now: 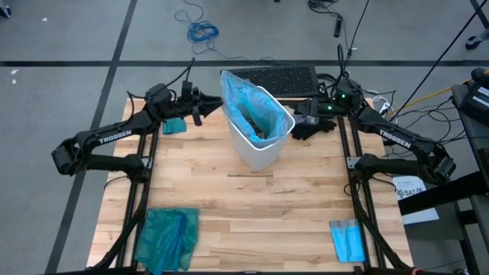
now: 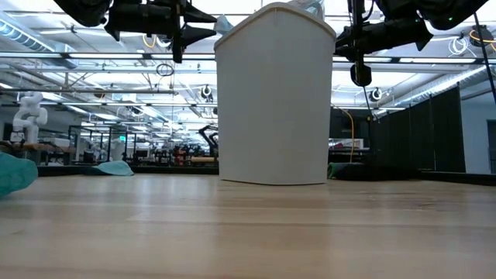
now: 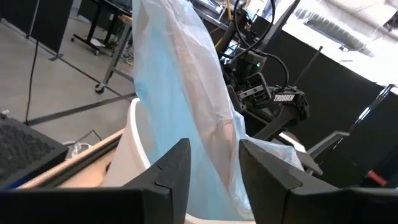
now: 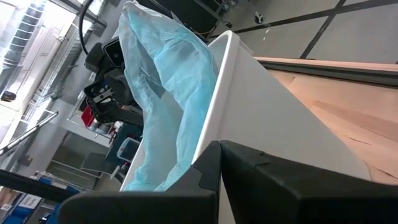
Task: Place trash/remove bag and relplace
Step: Remove the light blue trash bag from the white trash bin
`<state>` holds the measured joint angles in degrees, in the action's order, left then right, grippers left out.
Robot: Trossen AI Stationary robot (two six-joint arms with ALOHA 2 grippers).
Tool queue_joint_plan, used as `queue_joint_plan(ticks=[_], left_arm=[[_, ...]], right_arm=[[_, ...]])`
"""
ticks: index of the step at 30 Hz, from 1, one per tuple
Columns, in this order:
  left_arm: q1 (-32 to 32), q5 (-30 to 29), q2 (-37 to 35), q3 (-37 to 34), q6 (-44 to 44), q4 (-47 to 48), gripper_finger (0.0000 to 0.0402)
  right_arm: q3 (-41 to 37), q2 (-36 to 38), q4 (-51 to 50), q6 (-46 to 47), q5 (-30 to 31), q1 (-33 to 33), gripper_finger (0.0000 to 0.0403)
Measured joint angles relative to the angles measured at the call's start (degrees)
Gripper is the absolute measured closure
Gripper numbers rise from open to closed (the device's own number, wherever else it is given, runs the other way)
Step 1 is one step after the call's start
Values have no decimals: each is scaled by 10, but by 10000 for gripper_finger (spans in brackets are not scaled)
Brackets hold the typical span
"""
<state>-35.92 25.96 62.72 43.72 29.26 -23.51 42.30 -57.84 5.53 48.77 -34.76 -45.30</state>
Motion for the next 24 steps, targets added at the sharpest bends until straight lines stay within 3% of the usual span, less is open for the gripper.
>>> queue_joint_plan(ticks=[10,18,24], left_arm=[[17,9,12,0,4,-5,395],[19,18,12,52,4,-30,400],[18,41,12,127,-18,-19,401]], right_arm=[[0,0,0,-2,0,0,399],[0,0,12,14,0,0,399],[0,10,128,70,-31,0,399]])
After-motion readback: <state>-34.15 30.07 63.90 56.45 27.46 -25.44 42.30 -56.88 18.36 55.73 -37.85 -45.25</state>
